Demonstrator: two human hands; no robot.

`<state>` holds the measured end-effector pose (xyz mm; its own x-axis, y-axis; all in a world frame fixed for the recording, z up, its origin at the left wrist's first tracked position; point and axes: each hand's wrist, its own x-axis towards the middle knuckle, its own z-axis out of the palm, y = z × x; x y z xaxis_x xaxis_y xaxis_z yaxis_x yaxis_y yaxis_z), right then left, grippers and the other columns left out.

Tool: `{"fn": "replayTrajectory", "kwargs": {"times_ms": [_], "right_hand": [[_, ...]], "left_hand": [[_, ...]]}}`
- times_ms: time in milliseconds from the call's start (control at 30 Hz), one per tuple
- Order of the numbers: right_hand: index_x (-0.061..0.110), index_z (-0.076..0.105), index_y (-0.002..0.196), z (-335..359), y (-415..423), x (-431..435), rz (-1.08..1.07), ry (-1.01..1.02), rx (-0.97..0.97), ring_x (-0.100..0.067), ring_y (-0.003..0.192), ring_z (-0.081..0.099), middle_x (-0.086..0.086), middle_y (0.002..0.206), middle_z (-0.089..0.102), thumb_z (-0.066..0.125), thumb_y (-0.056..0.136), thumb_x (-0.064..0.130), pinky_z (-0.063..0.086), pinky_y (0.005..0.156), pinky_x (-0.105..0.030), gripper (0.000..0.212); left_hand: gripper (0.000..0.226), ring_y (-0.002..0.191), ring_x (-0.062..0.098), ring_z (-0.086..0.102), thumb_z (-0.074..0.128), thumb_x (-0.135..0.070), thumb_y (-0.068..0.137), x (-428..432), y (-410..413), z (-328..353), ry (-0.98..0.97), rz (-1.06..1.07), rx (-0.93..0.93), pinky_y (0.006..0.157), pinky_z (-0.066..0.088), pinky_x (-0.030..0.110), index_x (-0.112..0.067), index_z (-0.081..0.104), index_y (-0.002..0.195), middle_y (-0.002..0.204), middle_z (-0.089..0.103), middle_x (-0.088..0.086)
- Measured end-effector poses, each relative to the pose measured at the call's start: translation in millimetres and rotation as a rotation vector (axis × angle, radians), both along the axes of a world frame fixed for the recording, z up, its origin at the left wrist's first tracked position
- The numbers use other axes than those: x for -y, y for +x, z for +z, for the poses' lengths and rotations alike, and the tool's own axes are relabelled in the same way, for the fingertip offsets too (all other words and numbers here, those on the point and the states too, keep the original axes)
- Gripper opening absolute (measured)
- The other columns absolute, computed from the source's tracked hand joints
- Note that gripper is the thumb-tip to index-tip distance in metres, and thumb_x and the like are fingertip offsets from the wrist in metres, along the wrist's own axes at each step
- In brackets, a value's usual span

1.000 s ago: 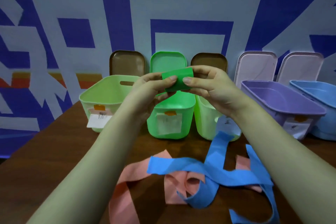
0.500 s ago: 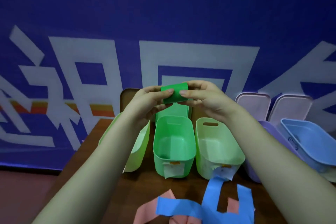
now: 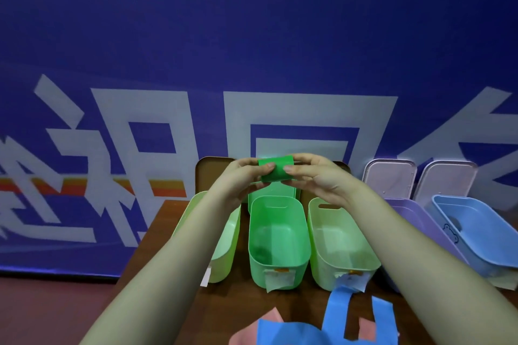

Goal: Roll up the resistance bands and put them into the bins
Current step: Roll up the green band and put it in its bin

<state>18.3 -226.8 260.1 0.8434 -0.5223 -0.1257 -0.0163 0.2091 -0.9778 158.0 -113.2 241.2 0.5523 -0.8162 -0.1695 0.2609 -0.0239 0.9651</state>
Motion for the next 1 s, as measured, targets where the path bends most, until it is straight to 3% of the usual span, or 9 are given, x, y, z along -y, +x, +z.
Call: {"fn": "replayTrajectory", "kwargs": {"times_ms": [133, 300, 400, 533, 633, 733, 833, 900, 1000], "right_hand": [[-0.001, 0.05, 0.123, -34.2, 14.5, 20.8, -0.028, 0.107, -0.069, -0.026, 0.095, 0.068, -0.016, 0.109, 0.067, 0.066, 0.079, -0.004, 0.056, 0.086, -0.039, 0.047], [-0.006, 0.035, 0.136, -79.8, 34.5, 50.9, -0.064, 0.17, -0.167, -0.028, 0.094, 0.067, -0.02, 0.108, 0.064, 0.065, 0.081, -0.006, 0.052, 0.088, -0.041, 0.063], [-0.005, 0.036, 0.137, -109.4, 49.2, 71.3, -0.074, 0.155, -0.255, -0.03, 0.102, 0.064, -0.022, 0.118, 0.062, 0.068, 0.081, -0.002, 0.054, 0.086, -0.042, 0.064], [-0.009, 0.04, 0.133, -150.3, 68.7, 96.7, -0.094, 0.151, -0.334, -0.029, 0.1, 0.066, -0.022, 0.117, 0.063, 0.066, 0.083, -0.004, 0.056, 0.081, -0.034, 0.057], [-0.008, 0.039, 0.133, -179.8, 84.9, 105.6, -0.12, 0.067, -0.471, -0.032, 0.11, 0.06, -0.021, 0.127, 0.054, 0.062, 0.086, -0.003, 0.053, 0.088, -0.036, 0.053], [0.002, 0.042, 0.136, -215.9, 98.0, 111.8, -0.069, -0.152, -0.651, -0.029, 0.118, 0.055, -0.015, 0.137, 0.051, 0.062, 0.089, 0.017, 0.046, 0.101, -0.042, 0.053], [0.006, 0.036, 0.141, -228.3, 104.1, 109.9, -0.098, -0.173, -0.726, -0.029, 0.126, 0.048, -0.012, 0.141, 0.046, 0.053, 0.094, 0.017, 0.04, 0.106, -0.039, 0.051], [0.006, 0.033, 0.141, -238.1, 109.5, 109.3, -0.137, -0.115, -0.75, -0.029, 0.128, 0.045, -0.01, 0.142, 0.043, 0.049, 0.096, 0.012, 0.039, 0.105, -0.036, 0.048], [0.007, 0.028, 0.146, -256.1, 118.3, 112.6, -0.215, -0.038, -0.764, -0.03, 0.126, 0.048, -0.013, 0.146, 0.041, 0.048, 0.095, 0.009, 0.043, 0.104, -0.041, 0.054]], "left_hand": [[0.062, 0.097, 0.028, 0.064, 0.077, -0.013, 0.077, 23.8, 15.1, -35.9, 0.077, 0.023, -0.059, 0.06, 0.054, 0.021, 0.005, 0.049, 0.129, 0.123, 0.058, 0.022], [0.06, 0.101, 0.029, 0.061, 0.071, -0.007, 0.082, 58.1, 27.2, -79.7, 0.181, 0.059, -0.131, 0.062, 0.056, 0.025, 0.007, 0.04, 0.133, 0.129, 0.051, 0.025], [0.05, 0.109, 0.031, 0.058, 0.067, -0.007, 0.085, 78.9, 37.1, -105.7, 0.25, 0.052, -0.199, 0.066, 0.057, 0.027, 0.008, 0.045, 0.128, 0.13, 0.052, 0.026], [0.03, 0.105, 0.028, 0.058, 0.061, -0.006, 0.089, 102.6, 47.8, -139.5, 0.351, 0.025, -0.267, 0.068, 0.054, 0.026, 0.003, 0.057, 0.117, 0.12, 0.061, 0.02], [0.027, 0.105, 0.028, 0.059, 0.058, -0.005, 0.09, 121.4, 52.8, -168.7, 0.428, 0.037, -0.276, 0.074, 0.053, 0.03, 0.004, 0.055, 0.116, 0.115, 0.062, 0.02], [0.021, 0.097, 0.028, 0.059, 0.055, -0.005, 0.092, 137.6, 49.2, -191.5, 0.518, 0.061, -0.265, 0.083, 0.049, 0.035, 0.005, 0.055, 0.11, 0.106, 0.061, 0.02], [0.044, 0.098, 0.029, 0.059, 0.057, -0.009, 0.09, 152.2, 47.6, -217.9, 0.564, 0.089, -0.22, 0.084, 0.05, 0.035, 0.006, 0.044, 0.13, 0.115, 0.058, 0.021], [0.065, 0.12, 0.034, 0.051, 0.059, -0.01, 0.089, 157.3, 48.7, -230.8, 0.556, 0.109, -0.232, 0.102, 0.043, 0.045, 0.0, 0.027, 0.145, 0.137, 0.047, 0.023], [0.067, 0.133, 0.036, 0.04, 0.057, -0.006, 0.091, 158.2, 47.1, -228.8, 0.534, 0.152, -0.267, 0.111, 0.033, 0.049, 0.0, 0.02, 0.147, 0.148, 0.034, 0.023]]}}
